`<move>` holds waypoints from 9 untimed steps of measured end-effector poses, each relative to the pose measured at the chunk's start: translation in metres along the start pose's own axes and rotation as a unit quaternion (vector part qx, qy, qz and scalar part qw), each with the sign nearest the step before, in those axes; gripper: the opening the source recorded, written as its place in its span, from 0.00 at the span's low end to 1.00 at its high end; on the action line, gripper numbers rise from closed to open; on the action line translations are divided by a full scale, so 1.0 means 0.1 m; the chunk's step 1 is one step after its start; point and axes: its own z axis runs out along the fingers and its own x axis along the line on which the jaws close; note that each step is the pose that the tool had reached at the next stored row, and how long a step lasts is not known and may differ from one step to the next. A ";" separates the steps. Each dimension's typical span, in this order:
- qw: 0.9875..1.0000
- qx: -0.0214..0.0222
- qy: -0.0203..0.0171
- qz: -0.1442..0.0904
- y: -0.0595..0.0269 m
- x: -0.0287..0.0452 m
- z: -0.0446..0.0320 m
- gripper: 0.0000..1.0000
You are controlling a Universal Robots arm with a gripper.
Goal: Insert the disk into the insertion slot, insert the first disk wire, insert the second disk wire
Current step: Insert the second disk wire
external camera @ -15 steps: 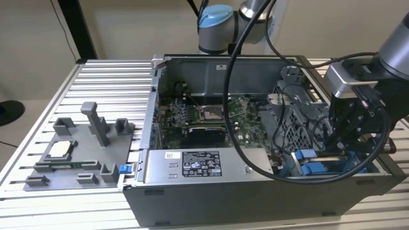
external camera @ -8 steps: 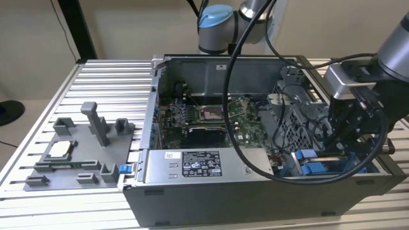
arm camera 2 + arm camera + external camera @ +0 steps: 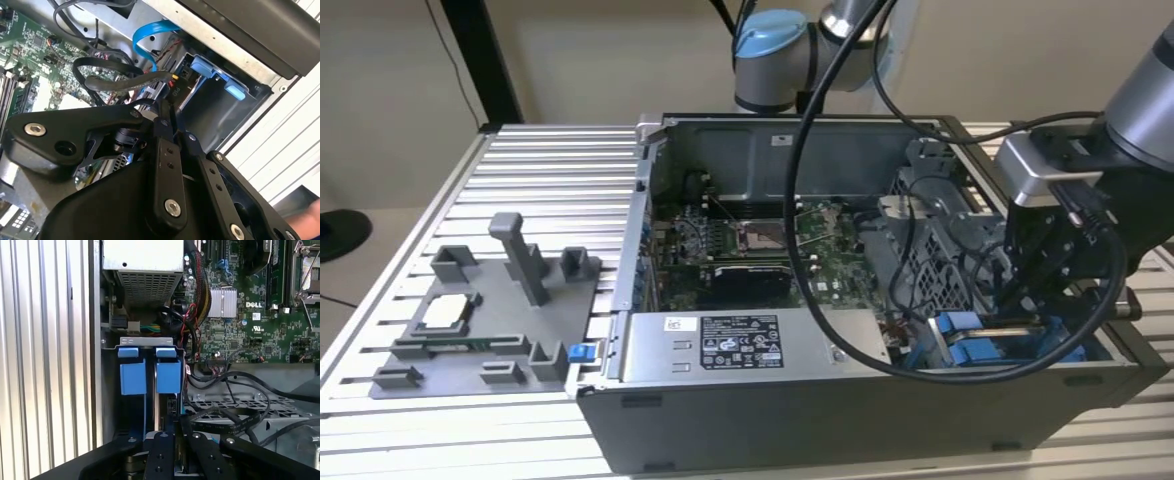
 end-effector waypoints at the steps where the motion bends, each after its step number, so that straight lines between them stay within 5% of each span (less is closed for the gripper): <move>1: 1.000 0.000 0.000 0.000 0.000 0.000 0.004 0.00; 9: 1.000 0.001 0.000 0.000 0.001 0.002 0.069 0.00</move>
